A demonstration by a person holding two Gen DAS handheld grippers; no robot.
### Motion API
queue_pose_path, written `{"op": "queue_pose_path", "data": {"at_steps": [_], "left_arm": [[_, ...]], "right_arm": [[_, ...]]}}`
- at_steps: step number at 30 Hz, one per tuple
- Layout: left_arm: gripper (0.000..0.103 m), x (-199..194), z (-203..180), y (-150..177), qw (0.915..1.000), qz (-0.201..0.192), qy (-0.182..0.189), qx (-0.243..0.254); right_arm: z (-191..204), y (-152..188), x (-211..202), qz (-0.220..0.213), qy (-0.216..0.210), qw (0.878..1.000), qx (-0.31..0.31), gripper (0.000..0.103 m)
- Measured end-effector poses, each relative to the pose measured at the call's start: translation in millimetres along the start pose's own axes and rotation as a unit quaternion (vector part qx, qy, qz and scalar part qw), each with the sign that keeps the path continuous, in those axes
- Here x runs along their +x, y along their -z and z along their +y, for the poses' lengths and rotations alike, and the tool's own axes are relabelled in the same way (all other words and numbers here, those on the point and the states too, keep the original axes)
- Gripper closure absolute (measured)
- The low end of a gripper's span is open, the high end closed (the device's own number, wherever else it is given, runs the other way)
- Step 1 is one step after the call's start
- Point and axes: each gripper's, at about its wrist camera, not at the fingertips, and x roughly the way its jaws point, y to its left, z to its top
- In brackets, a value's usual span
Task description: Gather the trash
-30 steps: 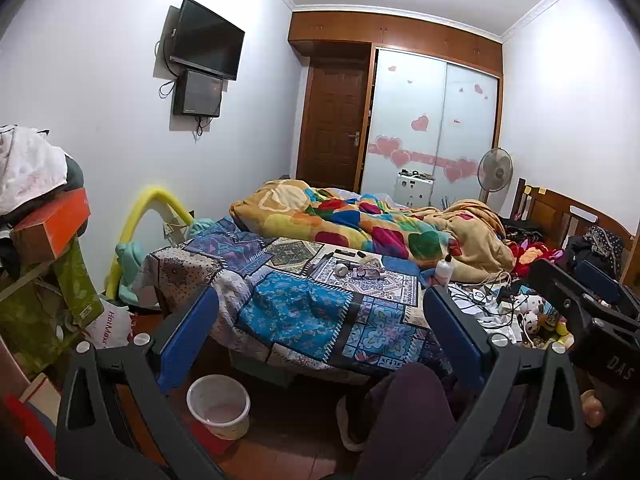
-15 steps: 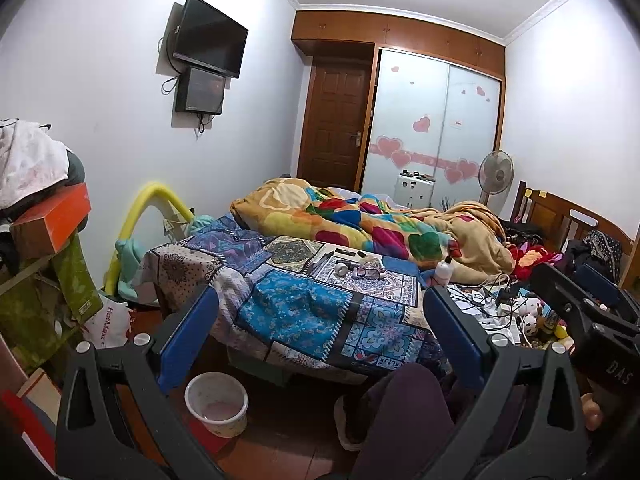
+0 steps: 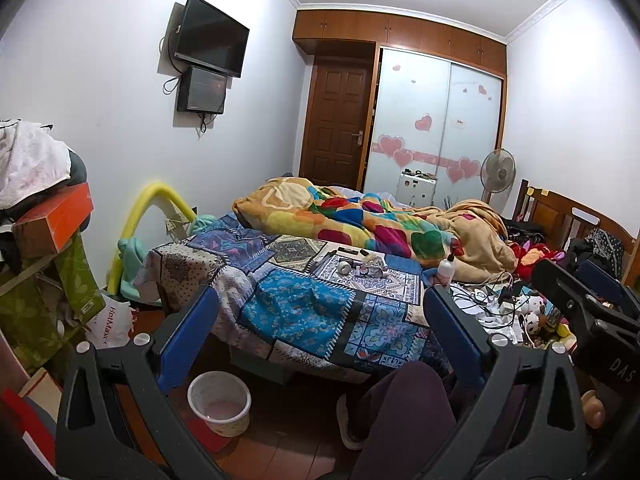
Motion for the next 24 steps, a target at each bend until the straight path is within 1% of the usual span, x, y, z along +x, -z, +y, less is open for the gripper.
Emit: {"op": "queue_pose_path", "data": {"at_steps": [10, 17, 24], "left_arm": [[0.0, 0, -5, 2, 1.0, 0.0, -0.001, 0.001], [0.0, 0, -1, 1, 1.0, 0.0, -0.001, 0.0], [0.0, 4, 8, 4, 1.0, 0.003, -0.004, -0.008]], "right_arm": [[1, -1, 0, 0.0, 0.0, 1.0, -0.001, 0.0], [-1, -2, 3, 0.003, -0.004, 1.0, -0.003, 0.0], [1, -1, 11, 0.014, -0.007, 1.0, -0.005, 0.0]]}}
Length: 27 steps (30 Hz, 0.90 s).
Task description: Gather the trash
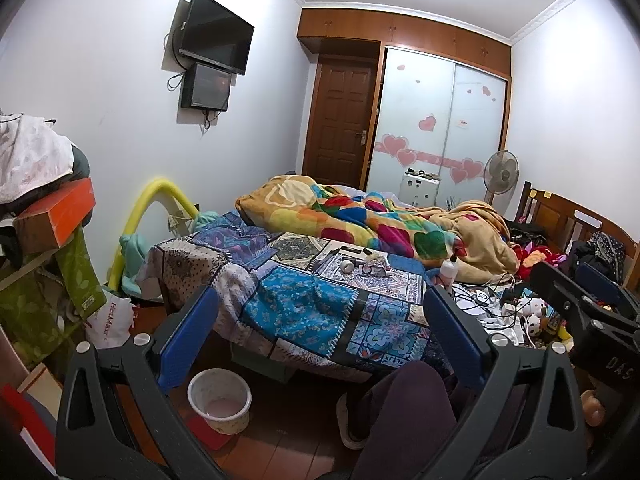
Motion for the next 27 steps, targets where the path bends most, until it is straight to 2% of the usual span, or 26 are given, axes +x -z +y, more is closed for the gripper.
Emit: {"op": "queue_pose_path", "data": {"at_steps": [5, 12, 20, 27], "left_arm": [[0.0, 8, 3, -1, 0.9999, 0.008, -0.006, -0.003], [0.0, 42, 4, -10, 0.9996, 0.013, -0.022, -0.015], [0.0, 121, -2, -29, 0.9984, 0.039, -0.027, -0.03], [0.0, 197, -25, -39, 0.9977, 0.061, -0.001, -0.031]], "right_arm": [[-3, 0, 10, 0.0, -0.004, 1.0, -0.004, 0.0], [-19, -1, 50, 0.019, 0.0, 1.0, -0.001, 0.0], [-50, -14, 105, 0.039, 0.026, 0.999, -0.013, 0.0], [-77, -19, 159, 0.057, 0.033, 0.997, -0.034, 0.0]]}}
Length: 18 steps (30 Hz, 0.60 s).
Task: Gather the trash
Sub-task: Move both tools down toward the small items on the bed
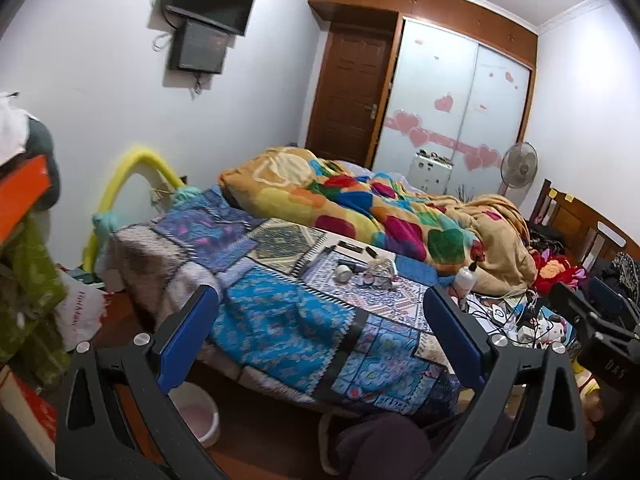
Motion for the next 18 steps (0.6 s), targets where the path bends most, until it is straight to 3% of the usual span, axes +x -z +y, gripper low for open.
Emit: {"op": "queue_pose_path", "data": {"at_steps": [8, 13, 18], "left_arm": [[0.001, 101, -36, -7, 0.9991, 0.038, -0.001, 0.02], [0.001, 165, -46, -5, 0.9973, 0.074, -0.002, 0.008], [0.001, 224, -59, 4, 0.9943, 0.101, -0.015, 0.029]], "right_arm": [[-34, -2, 77, 0.037, -0.002, 0.999, -0.001, 0.0], [-54, 4, 134, 0.079, -0.021, 0.997, -0.002, 0.0], [-68, 14, 187, 0.118, -0.045, 0.992, 0.005, 0.0]]}}
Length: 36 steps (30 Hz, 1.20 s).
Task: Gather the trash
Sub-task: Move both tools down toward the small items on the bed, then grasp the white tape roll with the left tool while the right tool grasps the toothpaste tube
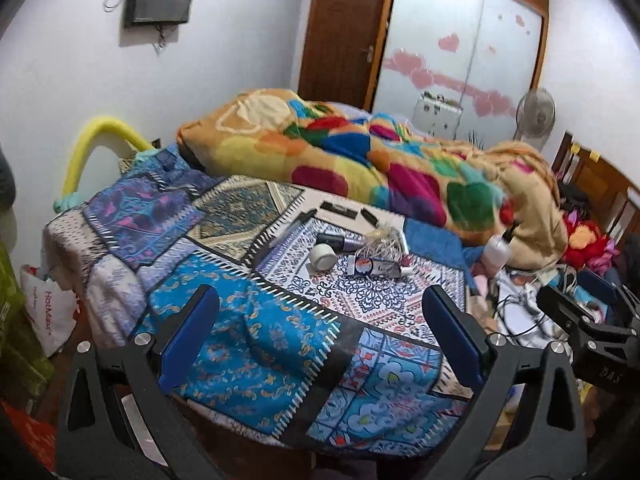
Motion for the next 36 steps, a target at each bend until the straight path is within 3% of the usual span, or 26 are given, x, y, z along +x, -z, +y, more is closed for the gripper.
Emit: {"op": "queue_pose_path", "data": {"at_steps": [5, 10, 15, 24, 30, 32, 33, 36], "left_arm": [[0.001, 54, -8, 1, 0.9994, 0.029, -0.002, 0.016], [0.001, 106, -11, 1, 0.9982, 0.055, -0.002, 0.026], [0.009, 152, -6, -4, 0.9975, 0.069, 0.001, 0.015], [0.034, 213, 7, -14, 0.9951, 0.089, 0.033, -0.027], [0.046, 234, 9, -10, 0.994, 0.097, 0.031, -0.038], [0.062, 238, 10, -7, 0.9934, 0.104, 0.032, -0.038], [0.063, 240, 10, -6, 0.9931, 0.105, 0.036, -0.037], [0.064, 236, 11, -4, 0.9939, 0.096, 0.042, -0.035]], "right_arm": [[-18, -4, 59, 0.04, -0.036, 0.998, 0.029, 0.005], [-26, -6, 109, 0.071, -0.073, 0.993, 0.065, 0.018], [-28, -4, 152, 0.103, -0.094, 0.986, 0.089, 0.026], [-23, 1, 200, 0.14, -0.13, 0.977, 0.098, 0.058], [-20, 3, 210, 0.138, -0.122, 0.979, 0.086, 0.07], [-19, 4, 210, 0.137, -0.122, 0.98, 0.082, 0.075], [-19, 4, 211, 0.14, -0.126, 0.979, 0.08, 0.079], [-19, 4, 209, 0.135, -0.125, 0.98, 0.08, 0.079]]}}
